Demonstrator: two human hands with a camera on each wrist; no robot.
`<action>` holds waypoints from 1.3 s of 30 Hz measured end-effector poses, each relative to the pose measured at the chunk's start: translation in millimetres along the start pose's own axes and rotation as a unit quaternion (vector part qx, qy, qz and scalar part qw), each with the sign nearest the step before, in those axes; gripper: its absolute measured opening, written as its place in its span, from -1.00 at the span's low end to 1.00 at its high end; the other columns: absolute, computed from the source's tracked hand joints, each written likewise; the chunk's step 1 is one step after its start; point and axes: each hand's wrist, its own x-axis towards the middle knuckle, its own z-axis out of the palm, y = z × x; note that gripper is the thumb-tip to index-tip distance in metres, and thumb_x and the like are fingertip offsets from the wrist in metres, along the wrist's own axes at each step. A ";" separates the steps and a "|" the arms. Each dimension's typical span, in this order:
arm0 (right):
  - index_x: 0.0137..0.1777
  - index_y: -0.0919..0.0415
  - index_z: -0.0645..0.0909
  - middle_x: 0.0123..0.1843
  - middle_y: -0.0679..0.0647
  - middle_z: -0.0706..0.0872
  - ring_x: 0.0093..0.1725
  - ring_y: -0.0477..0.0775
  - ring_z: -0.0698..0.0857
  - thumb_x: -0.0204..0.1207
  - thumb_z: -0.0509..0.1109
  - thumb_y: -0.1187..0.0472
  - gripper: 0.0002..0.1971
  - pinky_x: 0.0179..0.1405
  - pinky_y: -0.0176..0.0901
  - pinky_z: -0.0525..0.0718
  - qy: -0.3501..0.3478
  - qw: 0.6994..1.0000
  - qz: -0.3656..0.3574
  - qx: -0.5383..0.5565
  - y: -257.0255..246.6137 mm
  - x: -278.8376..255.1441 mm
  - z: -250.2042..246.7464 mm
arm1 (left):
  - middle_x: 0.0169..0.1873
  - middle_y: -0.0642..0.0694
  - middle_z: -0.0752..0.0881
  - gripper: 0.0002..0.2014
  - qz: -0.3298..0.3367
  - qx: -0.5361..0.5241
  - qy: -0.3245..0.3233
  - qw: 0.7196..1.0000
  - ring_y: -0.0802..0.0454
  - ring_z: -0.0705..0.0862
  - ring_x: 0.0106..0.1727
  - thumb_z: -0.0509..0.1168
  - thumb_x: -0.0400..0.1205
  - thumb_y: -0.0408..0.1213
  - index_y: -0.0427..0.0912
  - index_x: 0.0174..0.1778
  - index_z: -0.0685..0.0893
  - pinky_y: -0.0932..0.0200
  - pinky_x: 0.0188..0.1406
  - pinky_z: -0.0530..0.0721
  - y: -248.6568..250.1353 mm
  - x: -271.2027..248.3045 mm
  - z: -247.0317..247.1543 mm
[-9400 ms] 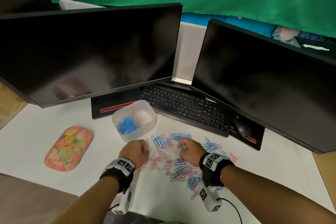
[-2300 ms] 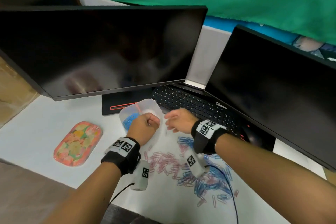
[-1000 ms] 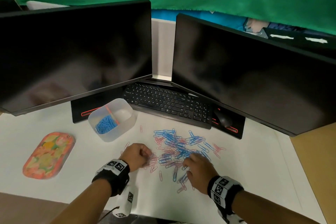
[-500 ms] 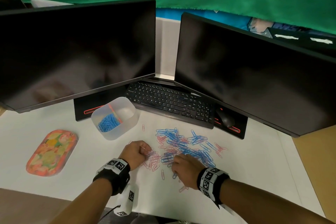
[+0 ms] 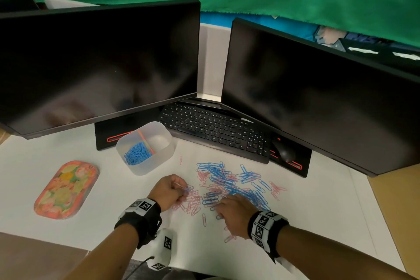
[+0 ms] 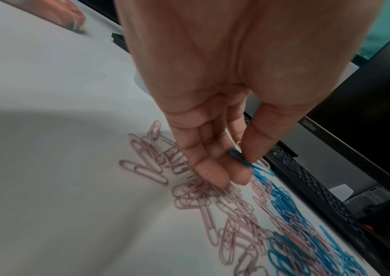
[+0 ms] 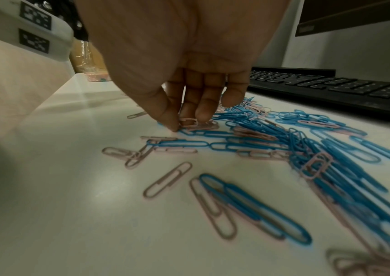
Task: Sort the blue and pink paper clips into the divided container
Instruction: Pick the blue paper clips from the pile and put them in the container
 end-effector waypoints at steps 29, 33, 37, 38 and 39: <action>-0.22 0.07 0.58 -0.17 -0.10 0.64 -0.12 -0.09 0.59 0.47 0.27 0.31 -0.86 -0.08 -0.24 0.59 0.125 0.953 0.105 0.255 -0.9 6.9 -19.6 | -0.45 -0.08 0.60 -0.89 0.002 0.038 0.013 0.999 0.03 0.52 -0.53 0.28 0.52 -0.24 -0.18 -0.29 0.61 0.28 -0.57 0.44 17.1 2.0 22.4; -0.30 0.01 0.59 -0.30 -0.08 0.73 -0.28 -0.20 0.68 0.45 0.36 0.37 -0.77 -0.24 -0.46 0.59 0.176 0.883 0.184 0.393 14.8 8.0 -24.4 | -0.30 0.11 0.70 -0.95 0.097 0.260 0.002 0.961 0.08 0.68 -0.23 0.36 0.52 -0.28 -0.04 -0.22 0.69 0.37 -0.31 0.55 18.5 6.1 42.7; -0.29 -0.02 0.56 -0.34 -0.09 0.74 -0.46 -0.32 0.60 0.45 0.39 0.35 -0.77 -0.41 -0.49 0.50 0.192 0.860 0.218 0.419 28.1 6.0 -22.3 | -0.15 0.09 0.72 -0.80 0.137 0.393 -0.030 0.909 0.04 0.70 -0.05 0.23 0.50 -0.34 0.07 -0.21 0.68 0.28 -0.08 0.62 15.6 11.7 58.4; -0.25 0.00 0.56 -0.29 -0.05 0.76 -0.46 -0.28 0.60 0.48 0.37 0.35 -0.80 -0.43 -0.44 0.52 0.187 0.856 0.224 0.428 30.7 5.0 -21.6 | -0.08 0.06 0.73 -0.78 0.138 0.419 -0.038 0.896 0.02 0.70 -0.01 0.21 0.50 -0.34 0.06 -0.16 0.71 0.26 -0.03 0.63 14.6 11.4 60.9; -0.22 0.03 0.55 -0.25 -0.01 0.78 -0.42 -0.20 0.64 0.51 0.34 0.35 -0.82 -0.40 -0.37 0.58 0.185 0.852 0.229 0.434 32.8 3.8 -21.1 | -0.02 0.04 0.72 -0.77 0.141 0.440 -0.043 0.886 0.01 0.69 0.02 0.21 0.51 -0.33 0.05 -0.11 0.72 0.24 0.00 0.62 12.3 12.5 62.7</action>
